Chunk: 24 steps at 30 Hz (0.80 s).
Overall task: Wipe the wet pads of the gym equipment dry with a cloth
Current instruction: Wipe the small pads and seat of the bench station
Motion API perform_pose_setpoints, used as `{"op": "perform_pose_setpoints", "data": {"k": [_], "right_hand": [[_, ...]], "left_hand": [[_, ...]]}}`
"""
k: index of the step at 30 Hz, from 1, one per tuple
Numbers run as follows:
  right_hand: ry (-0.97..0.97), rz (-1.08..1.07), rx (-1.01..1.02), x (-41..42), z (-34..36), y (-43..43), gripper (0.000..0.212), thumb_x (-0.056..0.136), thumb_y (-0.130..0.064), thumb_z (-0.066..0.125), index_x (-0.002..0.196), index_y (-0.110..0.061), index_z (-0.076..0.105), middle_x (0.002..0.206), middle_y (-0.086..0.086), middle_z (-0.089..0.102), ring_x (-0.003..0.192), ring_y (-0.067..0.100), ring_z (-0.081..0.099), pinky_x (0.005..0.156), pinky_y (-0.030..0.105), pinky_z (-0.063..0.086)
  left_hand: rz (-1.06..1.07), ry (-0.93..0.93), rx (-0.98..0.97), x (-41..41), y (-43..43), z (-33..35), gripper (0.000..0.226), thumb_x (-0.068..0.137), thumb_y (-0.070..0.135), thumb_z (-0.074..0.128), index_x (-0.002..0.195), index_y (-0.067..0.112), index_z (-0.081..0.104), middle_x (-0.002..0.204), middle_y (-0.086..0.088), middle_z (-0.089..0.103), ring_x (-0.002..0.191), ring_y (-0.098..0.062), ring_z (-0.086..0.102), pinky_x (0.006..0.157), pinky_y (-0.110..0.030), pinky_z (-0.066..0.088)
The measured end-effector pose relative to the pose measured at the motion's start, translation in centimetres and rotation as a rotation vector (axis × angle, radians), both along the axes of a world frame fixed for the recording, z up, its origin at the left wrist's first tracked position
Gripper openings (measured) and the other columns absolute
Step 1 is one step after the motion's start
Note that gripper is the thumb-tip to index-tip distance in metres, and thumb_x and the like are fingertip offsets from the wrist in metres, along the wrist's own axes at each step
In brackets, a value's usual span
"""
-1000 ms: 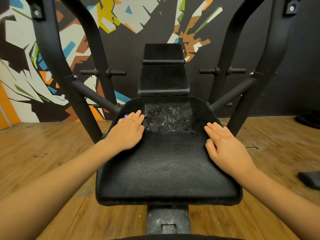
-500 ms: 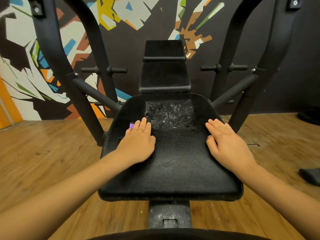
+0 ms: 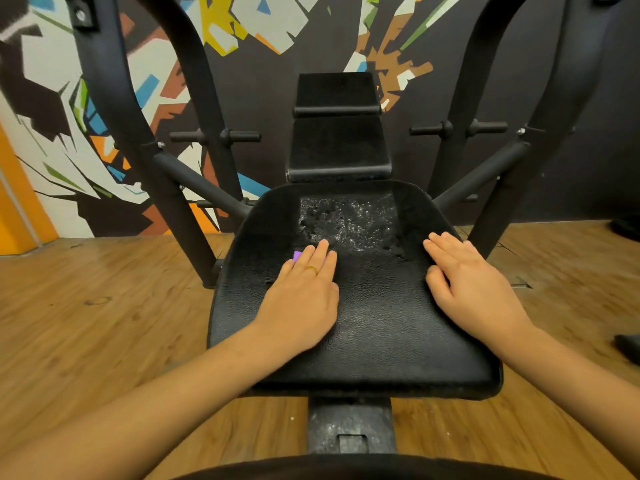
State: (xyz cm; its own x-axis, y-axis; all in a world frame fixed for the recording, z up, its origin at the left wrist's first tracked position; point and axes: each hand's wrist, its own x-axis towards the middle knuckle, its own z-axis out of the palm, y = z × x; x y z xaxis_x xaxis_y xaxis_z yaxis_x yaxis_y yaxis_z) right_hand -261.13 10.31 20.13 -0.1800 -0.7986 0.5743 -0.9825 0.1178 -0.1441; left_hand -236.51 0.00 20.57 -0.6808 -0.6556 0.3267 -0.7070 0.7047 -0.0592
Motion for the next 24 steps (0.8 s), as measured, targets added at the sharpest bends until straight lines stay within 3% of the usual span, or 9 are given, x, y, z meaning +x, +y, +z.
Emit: {"op": "perform_pose_setpoints", "data": {"k": [12, 15, 18, 21, 24], "right_hand": [[0.014, -0.013, 0.020, 0.1, 0.0, 0.0, 0.050, 0.102, -0.025, 0.044, 0.150, -0.012, 0.046, 0.157, 0.005, 0.044, 0.149, 0.019, 0.031, 0.120, 0.030, 0.010], [0.015, -0.018, 0.016, 0.1, 0.0, 0.0, 0.051, 0.102, -0.028, 0.037, 0.149, -0.012, 0.048, 0.156, 0.005, 0.044, 0.149, 0.019, 0.032, 0.120, 0.031, 0.011], [0.008, -0.020, 0.020, 0.2, 0.0, -0.1, 0.059, 0.097, -0.035, 0.030, 0.148, -0.011, 0.050, 0.155, 0.006, 0.046, 0.148, 0.020, 0.033, 0.120, 0.032, 0.013], [0.006, -0.025, 0.031, 0.3, 0.0, 0.1, 0.062, 0.096, -0.037, 0.027, 0.148, -0.011, 0.050, 0.155, 0.006, 0.045, 0.149, 0.021, 0.033, 0.121, 0.033, 0.013], [0.010, -0.026, 0.038, 0.3, 0.2, 0.1, 0.060, 0.096, -0.035, 0.029, 0.147, -0.010, 0.050, 0.155, 0.007, 0.046, 0.148, 0.022, 0.034, 0.121, 0.035, 0.013]], "left_hand": [[-0.156, 0.031, 0.029, -8.2, 3.3, 0.4, 0.062, 0.108, 0.033, 0.029, 0.161, 0.006, 0.009, 0.169, -0.017, -0.002, 0.156, -0.032, -0.001, 0.125, -0.046, 0.004], [-0.279, 0.211, 0.155, -6.8, 2.9, 0.3, 0.059, 0.109, 0.027, 0.031, 0.162, 0.013, 0.009, 0.169, -0.011, -0.010, 0.156, -0.024, -0.010, 0.122, -0.034, -0.009], [-0.377, 0.360, 0.278, -5.1, 2.4, -0.4, 0.057, 0.109, 0.023, 0.033, 0.162, 0.024, 0.012, 0.168, 0.000, -0.017, 0.155, -0.016, -0.016, 0.124, -0.032, -0.009], [-0.403, 0.397, 0.317, -4.4, 2.5, -0.8, 0.058, 0.108, 0.021, 0.035, 0.161, 0.037, 0.016, 0.168, 0.007, -0.019, 0.154, -0.013, -0.017, 0.124, -0.030, -0.001], [-0.330, 0.344, 0.226, -4.1, 2.7, 0.1, 0.056, 0.109, 0.027, 0.033, 0.162, 0.028, 0.015, 0.169, 0.007, -0.010, 0.154, -0.009, -0.014, 0.125, -0.034, -0.003]]}}
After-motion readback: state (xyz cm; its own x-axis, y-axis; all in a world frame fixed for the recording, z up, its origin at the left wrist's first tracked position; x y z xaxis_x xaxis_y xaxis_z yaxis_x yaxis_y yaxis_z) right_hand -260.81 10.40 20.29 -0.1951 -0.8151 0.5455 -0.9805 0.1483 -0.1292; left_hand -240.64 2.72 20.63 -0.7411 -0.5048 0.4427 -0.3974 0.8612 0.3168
